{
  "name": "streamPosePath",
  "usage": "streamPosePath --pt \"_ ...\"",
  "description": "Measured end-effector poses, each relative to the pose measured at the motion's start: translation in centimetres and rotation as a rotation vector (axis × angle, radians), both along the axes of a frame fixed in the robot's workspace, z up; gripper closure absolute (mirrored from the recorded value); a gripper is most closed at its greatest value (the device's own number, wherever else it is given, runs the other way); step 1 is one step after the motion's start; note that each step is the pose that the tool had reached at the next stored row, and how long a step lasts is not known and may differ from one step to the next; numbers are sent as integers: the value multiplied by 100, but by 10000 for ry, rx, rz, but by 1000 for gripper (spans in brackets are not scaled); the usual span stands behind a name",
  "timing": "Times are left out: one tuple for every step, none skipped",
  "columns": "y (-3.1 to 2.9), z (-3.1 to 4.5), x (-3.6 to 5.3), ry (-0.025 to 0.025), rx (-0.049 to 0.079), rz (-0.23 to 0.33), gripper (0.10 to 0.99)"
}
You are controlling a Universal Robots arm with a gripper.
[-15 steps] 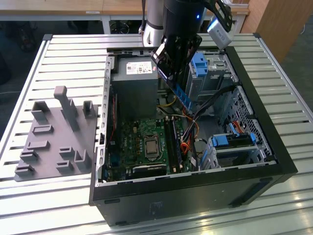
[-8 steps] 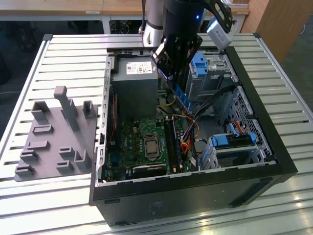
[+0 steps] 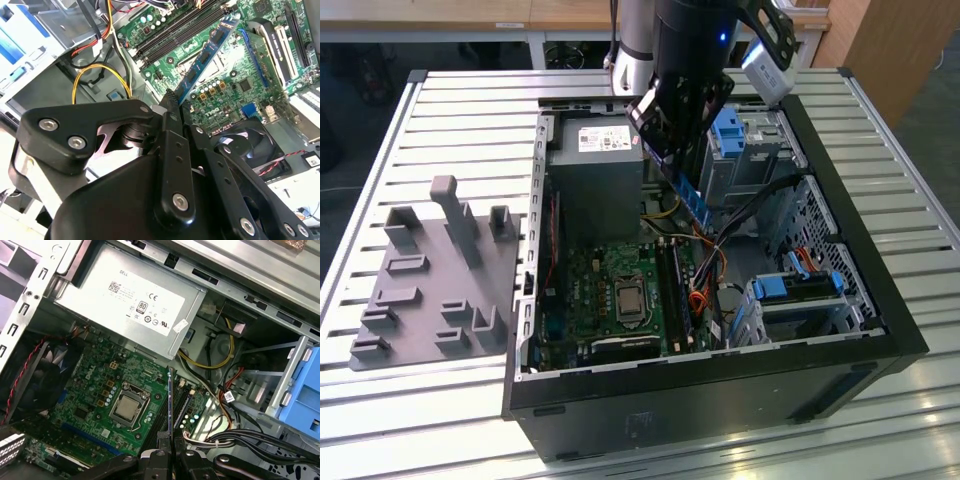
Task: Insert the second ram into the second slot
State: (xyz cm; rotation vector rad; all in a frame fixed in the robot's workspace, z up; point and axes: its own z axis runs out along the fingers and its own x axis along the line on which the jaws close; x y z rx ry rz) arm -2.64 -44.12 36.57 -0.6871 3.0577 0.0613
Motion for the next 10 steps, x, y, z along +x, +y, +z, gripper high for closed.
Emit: streamPosePath --pt "0 -2 0 0 -3 -2 949" --pt "0 -4 0 0 -4 -3 949" --pt "0 -5 0 1 -5 -3 949" --pt "0 -7 0 0 -6 -3 949" --pt "0 -10 0 0 -4 -3 949" --pt "0 -14 0 -2 -3 -4 949" --pt "0 -16 0 -6 -4 -4 949" --pt "0 -17 0 -7 -6 -4 949" --pt "0 -20 0 -7 -5 -3 949" --pt "0 -21 0 -8 -5 -3 949"
